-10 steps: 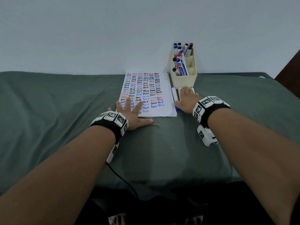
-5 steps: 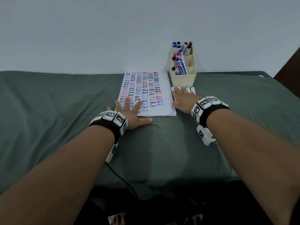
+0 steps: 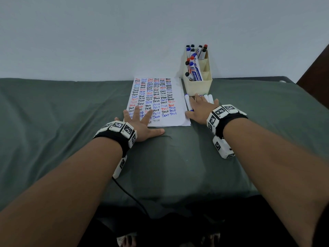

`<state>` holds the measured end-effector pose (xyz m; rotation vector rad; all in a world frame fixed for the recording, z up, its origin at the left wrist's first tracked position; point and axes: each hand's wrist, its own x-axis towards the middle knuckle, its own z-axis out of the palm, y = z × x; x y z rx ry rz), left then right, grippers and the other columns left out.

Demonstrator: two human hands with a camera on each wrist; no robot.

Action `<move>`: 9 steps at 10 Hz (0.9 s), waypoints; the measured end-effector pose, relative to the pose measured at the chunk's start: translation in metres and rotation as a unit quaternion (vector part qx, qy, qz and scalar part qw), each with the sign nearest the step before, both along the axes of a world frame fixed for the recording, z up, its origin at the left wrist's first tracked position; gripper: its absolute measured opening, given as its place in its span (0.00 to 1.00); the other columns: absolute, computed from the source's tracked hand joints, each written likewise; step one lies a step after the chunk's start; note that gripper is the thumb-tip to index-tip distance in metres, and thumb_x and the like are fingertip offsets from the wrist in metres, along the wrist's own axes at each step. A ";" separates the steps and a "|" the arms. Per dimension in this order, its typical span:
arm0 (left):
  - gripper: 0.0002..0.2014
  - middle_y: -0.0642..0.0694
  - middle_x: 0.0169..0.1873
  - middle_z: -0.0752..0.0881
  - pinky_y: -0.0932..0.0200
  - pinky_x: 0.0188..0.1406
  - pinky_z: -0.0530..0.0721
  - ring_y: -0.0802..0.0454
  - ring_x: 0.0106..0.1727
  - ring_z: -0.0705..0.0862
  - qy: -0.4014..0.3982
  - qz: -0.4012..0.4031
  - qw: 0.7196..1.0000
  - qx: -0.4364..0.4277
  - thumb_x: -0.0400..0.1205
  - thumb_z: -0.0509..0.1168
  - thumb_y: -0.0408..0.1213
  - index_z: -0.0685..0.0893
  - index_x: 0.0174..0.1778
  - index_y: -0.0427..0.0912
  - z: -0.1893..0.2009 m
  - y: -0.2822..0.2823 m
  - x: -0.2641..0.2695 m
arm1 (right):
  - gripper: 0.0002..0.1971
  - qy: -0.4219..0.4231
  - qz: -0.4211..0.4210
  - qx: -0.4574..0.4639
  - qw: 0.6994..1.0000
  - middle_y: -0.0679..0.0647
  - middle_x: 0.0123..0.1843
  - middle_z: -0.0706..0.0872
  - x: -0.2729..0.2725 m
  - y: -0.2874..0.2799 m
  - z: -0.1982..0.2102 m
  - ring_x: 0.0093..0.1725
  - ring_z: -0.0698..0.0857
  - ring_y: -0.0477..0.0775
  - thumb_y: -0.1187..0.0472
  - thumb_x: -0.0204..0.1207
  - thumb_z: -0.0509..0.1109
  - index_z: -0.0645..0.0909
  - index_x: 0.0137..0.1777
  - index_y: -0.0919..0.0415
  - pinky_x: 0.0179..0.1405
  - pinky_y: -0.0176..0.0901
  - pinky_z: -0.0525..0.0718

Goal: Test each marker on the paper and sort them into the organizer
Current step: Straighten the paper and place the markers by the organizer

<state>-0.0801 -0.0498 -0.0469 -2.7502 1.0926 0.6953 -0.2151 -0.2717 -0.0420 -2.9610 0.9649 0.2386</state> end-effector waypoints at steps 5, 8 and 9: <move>0.53 0.53 0.86 0.28 0.20 0.79 0.40 0.32 0.86 0.31 -0.003 -0.001 1.000 -0.003 0.63 0.45 0.90 0.33 0.82 0.75 0.000 0.000 -0.001 | 0.26 -0.027 0.011 0.017 0.999 0.62 0.81 0.70 0.000 -0.005 0.010 0.79 0.69 0.68 0.56 0.91 0.47 0.57 0.88 0.56 0.78 0.55 0.66; 0.53 0.53 0.86 0.29 0.21 0.80 0.39 0.32 0.86 0.31 -0.003 -0.001 1.000 -0.001 0.64 0.45 0.89 0.33 0.82 0.74 0.001 0.000 -0.002 | 0.24 -0.010 -0.005 0.019 1.000 0.65 0.80 0.71 0.001 -0.003 0.013 0.74 0.74 0.69 0.58 0.90 0.46 0.61 0.86 0.56 0.74 0.55 0.72; 0.53 0.53 0.86 0.28 0.20 0.79 0.39 0.32 0.86 0.31 -0.002 0.000 1.000 -0.001 0.63 0.45 0.90 0.33 0.82 0.75 0.001 0.000 -0.001 | 0.23 -0.007 0.000 0.010 1.000 0.66 0.75 0.75 0.000 0.000 0.016 0.69 0.77 0.67 0.57 0.90 0.47 0.66 0.82 0.59 0.68 0.53 0.73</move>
